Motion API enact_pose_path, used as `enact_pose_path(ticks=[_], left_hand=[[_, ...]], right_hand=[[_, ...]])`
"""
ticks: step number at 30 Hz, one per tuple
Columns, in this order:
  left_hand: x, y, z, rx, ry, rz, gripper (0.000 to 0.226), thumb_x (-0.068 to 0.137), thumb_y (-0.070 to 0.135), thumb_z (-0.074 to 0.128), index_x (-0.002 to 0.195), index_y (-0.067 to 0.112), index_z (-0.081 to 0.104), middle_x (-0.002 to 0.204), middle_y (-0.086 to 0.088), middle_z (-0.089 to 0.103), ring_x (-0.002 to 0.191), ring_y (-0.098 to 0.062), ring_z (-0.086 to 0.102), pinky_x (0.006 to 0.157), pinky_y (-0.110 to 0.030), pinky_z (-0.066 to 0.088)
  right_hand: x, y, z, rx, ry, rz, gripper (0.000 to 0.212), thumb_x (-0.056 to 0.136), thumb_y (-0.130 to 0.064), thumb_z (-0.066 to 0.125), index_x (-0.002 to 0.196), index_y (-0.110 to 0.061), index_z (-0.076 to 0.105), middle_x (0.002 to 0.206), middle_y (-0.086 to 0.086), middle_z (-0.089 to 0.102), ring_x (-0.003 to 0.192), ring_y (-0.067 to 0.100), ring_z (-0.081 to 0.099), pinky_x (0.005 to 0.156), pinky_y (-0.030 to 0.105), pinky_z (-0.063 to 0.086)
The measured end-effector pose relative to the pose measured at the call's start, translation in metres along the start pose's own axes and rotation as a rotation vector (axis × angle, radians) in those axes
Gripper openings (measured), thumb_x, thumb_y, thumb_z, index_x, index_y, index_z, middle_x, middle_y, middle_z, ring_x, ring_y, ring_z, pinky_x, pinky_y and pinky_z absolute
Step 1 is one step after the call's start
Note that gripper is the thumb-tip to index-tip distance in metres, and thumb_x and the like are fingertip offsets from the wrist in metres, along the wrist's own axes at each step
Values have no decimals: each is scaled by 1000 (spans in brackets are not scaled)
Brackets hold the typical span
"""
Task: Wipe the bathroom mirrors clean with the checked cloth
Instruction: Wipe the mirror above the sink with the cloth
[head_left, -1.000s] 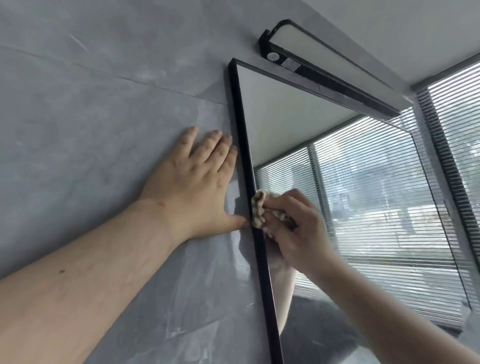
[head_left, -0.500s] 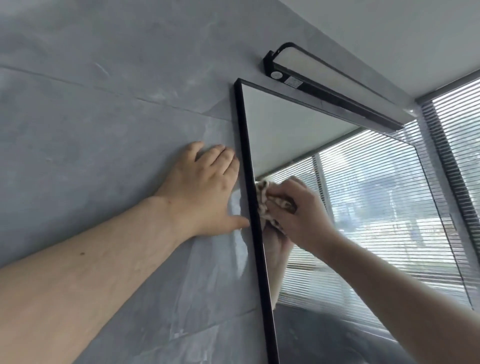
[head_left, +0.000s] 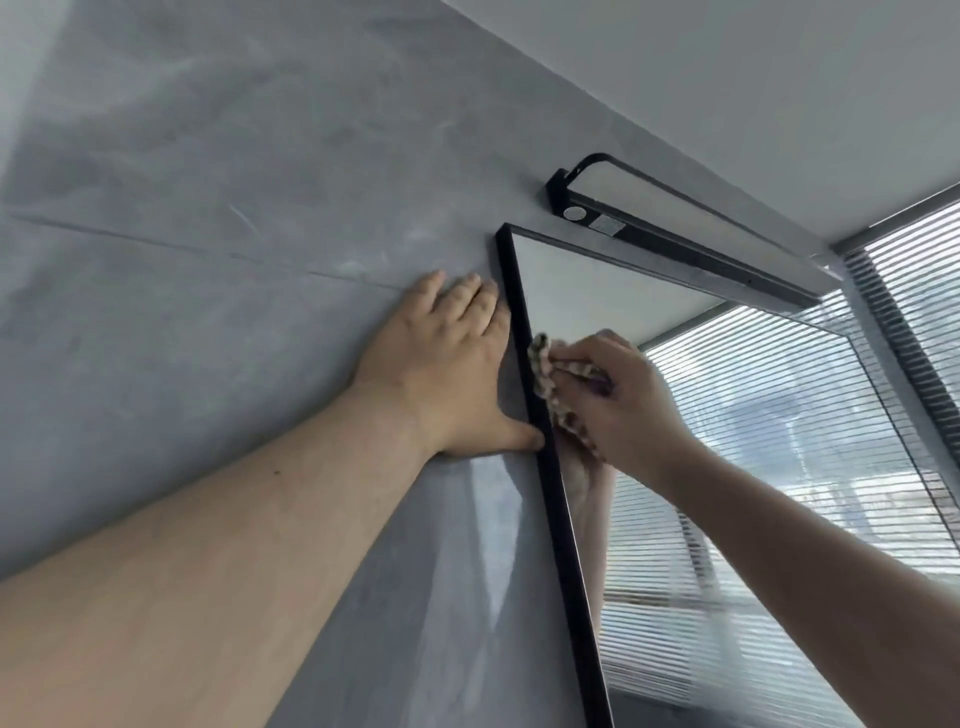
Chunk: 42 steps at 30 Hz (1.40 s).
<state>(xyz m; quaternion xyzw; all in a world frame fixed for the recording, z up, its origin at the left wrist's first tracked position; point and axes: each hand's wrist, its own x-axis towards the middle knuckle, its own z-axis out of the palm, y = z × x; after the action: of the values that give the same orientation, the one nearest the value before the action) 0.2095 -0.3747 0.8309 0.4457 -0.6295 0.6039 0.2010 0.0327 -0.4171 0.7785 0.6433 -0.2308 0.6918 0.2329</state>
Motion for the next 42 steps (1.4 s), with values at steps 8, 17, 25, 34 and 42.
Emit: enact_pose_path(ticks=[8, 17, 25, 34, 42], left_hand=[[0, -1, 6, 6, 63, 12, 130, 65, 98, 22, 158, 9, 2, 167, -8, 1, 154, -22, -4, 123, -48, -1], [-3, -1, 2, 13, 28, 8, 130, 65, 100, 18, 158, 11, -1, 167, -7, -4, 154, -22, -8, 124, -47, -4], [-2, -1, 1, 31, 18, -5, 135, 55, 98, 8, 158, 10, 5, 167, -7, 5, 154, -21, -1, 124, -46, -1], [-2, 1, 2, 37, 22, -12, 131, 63, 100, 17, 158, 12, 1, 167, -7, -1, 154, -21, -6, 123, -44, -6], [-1, 1, 1, 25, 22, -15, 131, 63, 100, 18, 158, 12, 1, 167, -6, 0, 154, -21, -5, 124, -45, -5]], right_hand=[[121, -6, 8, -14, 69, 96, 11, 91, -18, 65, 101, -18, 70, 86, -6, 61, 82, 10, 56, 75, 25, 45], [39, 13, -21, 34, -102, 181, 16, 87, -11, 70, 96, -24, 70, 97, -4, 66, 90, 5, 61, 76, 15, 46], [-118, 15, -31, 77, -184, 84, 40, 73, -13, 70, 83, -50, 59, 94, -17, 55, 94, 6, 57, 75, 9, 42], [43, 67, -33, 43, 55, 334, 15, 88, -10, 64, 95, -22, 66, 95, 1, 66, 90, 17, 62, 69, 27, 44], [51, 67, -29, 230, 173, 416, 9, 87, -23, 65, 89, -31, 70, 91, -2, 72, 92, 18, 68, 75, 35, 55]])
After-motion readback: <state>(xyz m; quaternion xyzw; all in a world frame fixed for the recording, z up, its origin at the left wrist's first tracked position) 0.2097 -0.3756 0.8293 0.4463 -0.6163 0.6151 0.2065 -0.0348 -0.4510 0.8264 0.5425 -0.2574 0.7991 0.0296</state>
